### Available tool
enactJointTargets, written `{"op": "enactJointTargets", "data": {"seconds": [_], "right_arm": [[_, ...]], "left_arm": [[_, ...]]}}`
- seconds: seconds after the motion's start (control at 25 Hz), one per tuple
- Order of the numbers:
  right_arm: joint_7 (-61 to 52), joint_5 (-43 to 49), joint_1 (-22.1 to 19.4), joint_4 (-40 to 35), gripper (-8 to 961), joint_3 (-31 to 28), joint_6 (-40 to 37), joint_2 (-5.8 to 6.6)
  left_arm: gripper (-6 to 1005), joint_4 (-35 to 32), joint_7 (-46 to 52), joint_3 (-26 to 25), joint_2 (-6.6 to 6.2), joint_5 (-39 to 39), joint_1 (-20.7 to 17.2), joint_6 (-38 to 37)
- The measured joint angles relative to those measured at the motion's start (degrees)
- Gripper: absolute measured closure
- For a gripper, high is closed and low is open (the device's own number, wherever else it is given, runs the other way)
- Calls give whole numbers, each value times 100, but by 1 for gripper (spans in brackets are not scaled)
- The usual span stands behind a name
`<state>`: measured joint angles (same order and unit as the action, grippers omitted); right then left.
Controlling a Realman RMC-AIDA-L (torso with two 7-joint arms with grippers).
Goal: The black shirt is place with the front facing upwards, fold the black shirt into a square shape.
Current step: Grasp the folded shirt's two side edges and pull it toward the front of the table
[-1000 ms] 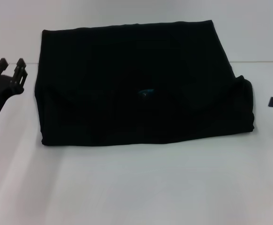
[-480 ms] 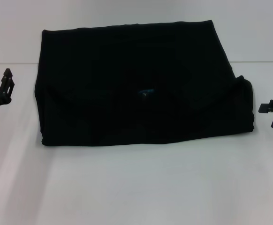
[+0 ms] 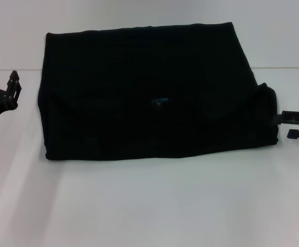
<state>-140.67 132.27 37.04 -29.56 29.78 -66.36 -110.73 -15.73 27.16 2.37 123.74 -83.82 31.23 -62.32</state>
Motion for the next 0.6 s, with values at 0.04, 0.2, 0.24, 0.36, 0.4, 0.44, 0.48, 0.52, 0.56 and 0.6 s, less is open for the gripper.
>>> {"op": "enactJointTargets", "data": {"seconds": [0.04,0.2,0.24,0.36,0.4,0.44,0.48,0.52,0.56,0.6], "right_arm": [[11,0,20,2,178,4,48,-20],[61,0,75,5,178,58,181,-101],[78,0,86,11,178,60,216,-115],[93,11,118,93,178,98,303,-141],[95,15,122,124,178,120,334,-143],[98,15,125,137,178,135,367,-143],[104,17,125,143,178,141,384,-143],[111,17,127,146,178,143,413,-143],[124,17,129,168,178,143,419,-143],[136,17,132,189,179,143,434,-143]], "left_arm": [[504,0,0,0,0,0,0,1],[501,-4,0,-15,0,0,-15,3],[500,-4,0,-18,1,0,-16,4],[498,-4,0,-23,1,0,-18,6],[497,-5,0,-24,1,-1,-19,6],[496,-11,0,-24,1,-1,-19,7],[496,-11,0,-24,1,-2,-20,8],[495,-13,0,-25,1,-3,-20,9],[494,-13,0,-25,1,-3,-20,9],[493,-13,0,-28,0,-3,-21,10]]}}
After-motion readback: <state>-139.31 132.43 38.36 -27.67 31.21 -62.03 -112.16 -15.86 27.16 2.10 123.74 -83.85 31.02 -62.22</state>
